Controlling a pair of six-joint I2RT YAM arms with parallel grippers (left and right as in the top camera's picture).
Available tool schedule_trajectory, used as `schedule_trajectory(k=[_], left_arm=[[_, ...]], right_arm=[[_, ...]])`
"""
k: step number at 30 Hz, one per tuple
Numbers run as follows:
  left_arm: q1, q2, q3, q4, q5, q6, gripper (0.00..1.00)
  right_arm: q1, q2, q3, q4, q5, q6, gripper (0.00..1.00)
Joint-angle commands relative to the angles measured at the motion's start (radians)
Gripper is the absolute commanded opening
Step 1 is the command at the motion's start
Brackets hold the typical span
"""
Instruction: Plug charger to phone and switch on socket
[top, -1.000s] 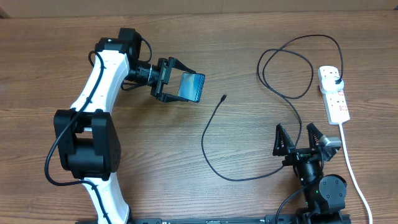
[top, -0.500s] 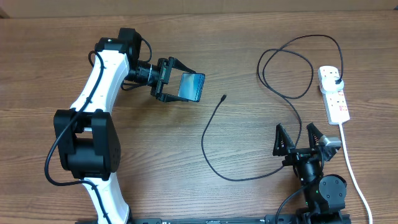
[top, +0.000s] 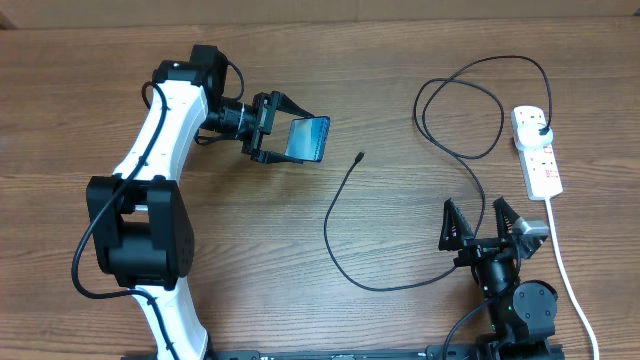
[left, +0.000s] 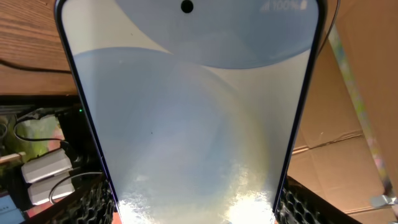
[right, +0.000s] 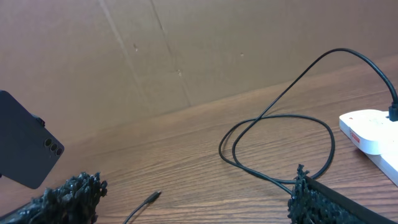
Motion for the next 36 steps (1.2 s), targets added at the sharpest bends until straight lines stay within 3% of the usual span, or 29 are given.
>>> schedule_trajectory(k=[1, 36], left_arm=[[0.003, -0.009, 0.029, 0.0, 0.028, -0.024, 0.56], [0.003, -0.009, 0.029, 0.0, -0.051, -0.05, 0.58]], right_arm=[[-0.003, -0.007, -0.01, 0.006, -0.004, 0.0, 1.0], [-0.003, -0.007, -0.01, 0.006, -0.004, 0.0, 1.0]])
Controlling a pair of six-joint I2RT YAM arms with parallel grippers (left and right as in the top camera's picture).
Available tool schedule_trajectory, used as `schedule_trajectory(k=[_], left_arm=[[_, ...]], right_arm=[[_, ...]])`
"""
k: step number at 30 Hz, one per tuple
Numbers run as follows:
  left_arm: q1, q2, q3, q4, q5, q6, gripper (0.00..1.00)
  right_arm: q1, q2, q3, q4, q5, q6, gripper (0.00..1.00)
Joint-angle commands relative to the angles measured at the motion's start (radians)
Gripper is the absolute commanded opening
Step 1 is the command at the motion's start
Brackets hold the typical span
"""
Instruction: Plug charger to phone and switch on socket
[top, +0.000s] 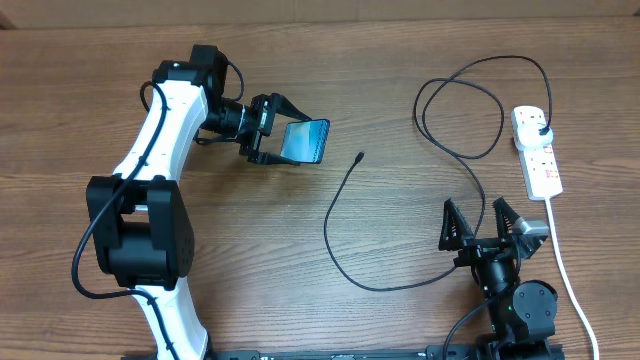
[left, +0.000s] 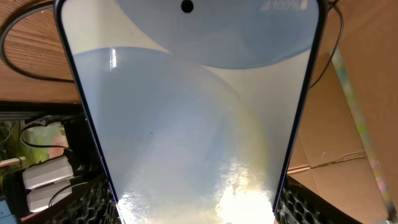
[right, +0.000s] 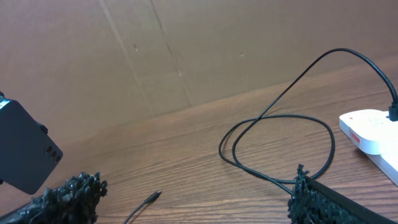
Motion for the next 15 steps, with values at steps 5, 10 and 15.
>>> schedule_trajectory(k=[5, 10, 15], left_arm=[[0.003, -0.009, 0.029, 0.0, 0.02, -0.016, 0.58], [0.003, -0.009, 0.029, 0.0, 0.021, -0.025, 0.58], [0.003, -0.009, 0.029, 0.0, 0.024, -0.028, 0.58]], right_arm=[[-0.003, -0.007, -0.01, 0.006, -0.004, 0.0, 1.0], [-0.003, -0.007, -0.01, 0.006, -0.004, 0.0, 1.0], [-0.003, -0.007, -0.01, 0.006, -0.004, 0.0, 1.0]])
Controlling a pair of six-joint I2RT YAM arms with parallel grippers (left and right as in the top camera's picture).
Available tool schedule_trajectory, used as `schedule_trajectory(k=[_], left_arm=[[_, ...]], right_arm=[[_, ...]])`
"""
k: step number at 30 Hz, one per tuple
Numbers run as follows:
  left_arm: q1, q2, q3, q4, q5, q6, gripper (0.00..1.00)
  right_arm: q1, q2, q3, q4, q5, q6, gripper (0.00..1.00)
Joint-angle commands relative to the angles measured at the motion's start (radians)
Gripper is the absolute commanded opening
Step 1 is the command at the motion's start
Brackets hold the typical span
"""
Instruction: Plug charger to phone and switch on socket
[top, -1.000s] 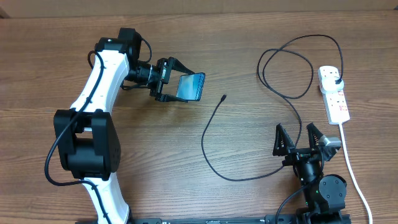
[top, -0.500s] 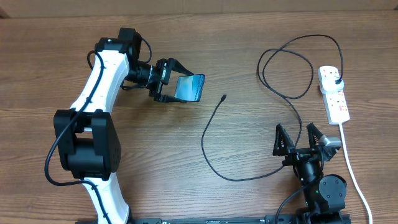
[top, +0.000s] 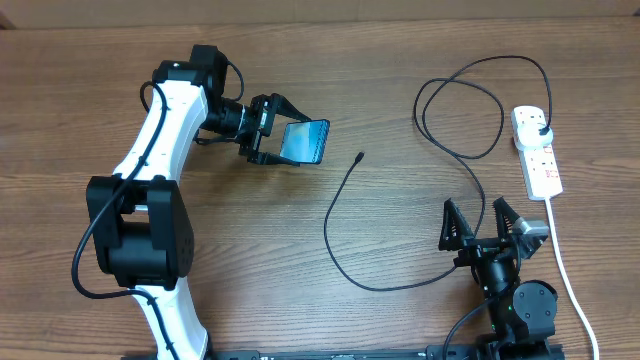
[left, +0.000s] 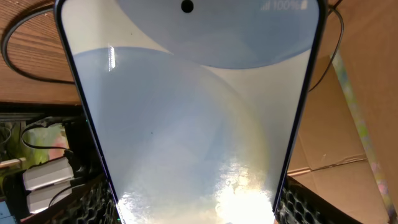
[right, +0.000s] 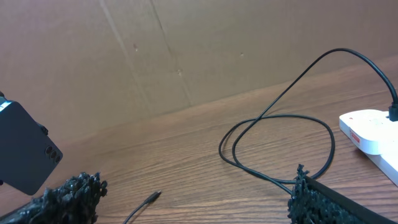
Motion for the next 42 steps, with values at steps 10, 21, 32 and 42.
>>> schedule_trajectory(k=[10, 21, 32, 42], left_arm=[[-0.005, -0.009, 0.029, 0.0, 0.031, -0.023, 0.61], [-0.041, -0.009, 0.029, 0.0, 0.0, -0.023, 0.61], [-0.053, -0.009, 0.029, 0.001, -0.041, -0.027, 0.61], [-0.062, -0.009, 0.029, 0.0, -0.16, -0.027, 0.61]], right_arm=[[-0.002, -0.007, -0.01, 0.006, -0.004, 0.0, 1.0], [-0.002, -0.007, -0.01, 0.006, -0.004, 0.0, 1.0], [-0.002, -0.007, -0.01, 0.006, -0.004, 0.0, 1.0], [-0.002, -0.007, -0.01, 0.006, -0.004, 0.0, 1.0]])
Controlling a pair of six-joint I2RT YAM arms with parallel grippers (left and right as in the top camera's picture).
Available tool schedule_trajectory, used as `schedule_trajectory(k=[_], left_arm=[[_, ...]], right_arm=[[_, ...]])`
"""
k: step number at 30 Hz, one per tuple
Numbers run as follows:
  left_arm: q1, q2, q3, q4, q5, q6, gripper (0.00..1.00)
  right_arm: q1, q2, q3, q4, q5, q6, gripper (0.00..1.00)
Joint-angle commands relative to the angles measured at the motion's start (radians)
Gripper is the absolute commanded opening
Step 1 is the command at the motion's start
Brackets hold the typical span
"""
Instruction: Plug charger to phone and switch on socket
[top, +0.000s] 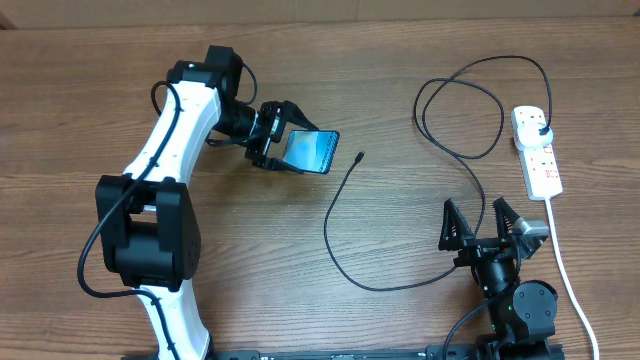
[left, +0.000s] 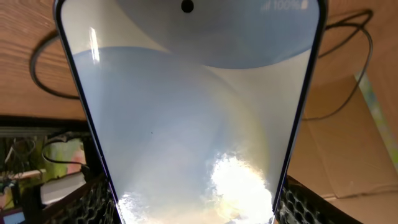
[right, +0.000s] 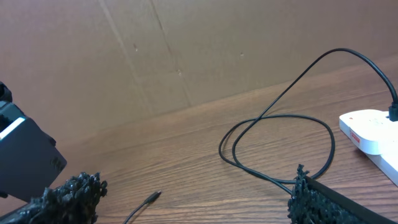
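Observation:
My left gripper (top: 283, 150) is shut on the phone (top: 313, 151), held above the table with its lit screen (left: 189, 106) filling the left wrist view. The black charger cable (top: 345, 215) lies on the table; its free plug tip (top: 359, 157) rests just right of the phone. The cable loops back to the white socket strip (top: 536, 150) at the far right, where its plug sits. My right gripper (top: 487, 222) stands open near the front edge, with nothing between its fingers; the plug tip (right: 153, 197) lies ahead of it.
A cardboard wall (right: 186, 50) lines the far edge of the wooden table (top: 200, 300). The socket strip's white lead (top: 565, 265) runs down the right side toward the front. The cable's loops (top: 460, 110) lie between the phone and the strip.
My left gripper has carried the phone a little right and forward, closer to the cable's plug tip. The right arm has not moved.
My left gripper held the phone above the table left of the plug tip through each earlier moment, tilting it slightly. Now the phone sits nearer the tip. The right gripper stayed open and still, and the cable has not shifted.

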Motion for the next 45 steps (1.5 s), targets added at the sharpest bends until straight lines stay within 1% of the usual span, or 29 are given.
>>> schedule_trajectory(k=[1, 4, 7, 14, 17, 19, 22, 33, 36, 37, 41, 45], left_arm=[[-0.017, -0.009, 0.029, 0.0, -0.065, -0.009, 0.61], [-0.026, -0.009, 0.029, 0.014, -0.159, -0.009, 0.61], [-0.034, -0.009, 0.029, 0.02, -0.34, -0.009, 0.61], [-0.035, -0.009, 0.029, 0.014, -0.576, -0.004, 0.61], [-0.034, -0.009, 0.029, -0.001, -0.654, 0.0, 0.62], [-0.034, -0.009, 0.029, -0.004, -0.67, 0.012, 0.63], [-0.034, -0.009, 0.029, -0.007, -0.668, 0.029, 0.63], [-0.035, -0.009, 0.029, -0.05, -0.658, 0.03, 0.64], [-0.035, -0.009, 0.029, -0.06, -0.658, 0.044, 0.64], [-0.035, -0.009, 0.029, -0.06, -0.658, 0.045, 0.64], [-0.035, -0.009, 0.029, -0.056, -0.659, 0.045, 0.64], [-0.035, -0.009, 0.029, -0.044, -0.665, 0.068, 0.64]], right_arm=[[-0.002, -0.007, -0.01, 0.006, -0.004, 0.0, 1.0], [-0.002, -0.007, -0.01, 0.006, -0.004, 0.0, 1.0], [-0.002, -0.007, -0.01, 0.006, -0.004, 0.0, 1.0], [-0.002, -0.007, -0.01, 0.006, -0.004, 0.0, 1.0], [-0.002, -0.007, -0.01, 0.006, -0.004, 0.0, 1.0], [-0.002, -0.007, -0.01, 0.006, -0.004, 0.0, 1.0], [-0.002, -0.007, -0.01, 0.006, -0.004, 0.0, 1.0], [-0.002, -0.007, -0.01, 0.007, 0.002, -0.002, 1.0], [-0.002, -0.007, -0.01, 0.007, -0.023, 0.004, 1.0], [-0.002, -0.007, -0.01, 0.008, -0.035, 0.017, 1.0], [-0.002, -0.007, -0.01, 0.012, -0.085, 0.175, 1.0], [-0.002, -0.006, -0.005, 0.033, -0.159, 0.188, 1.0]])
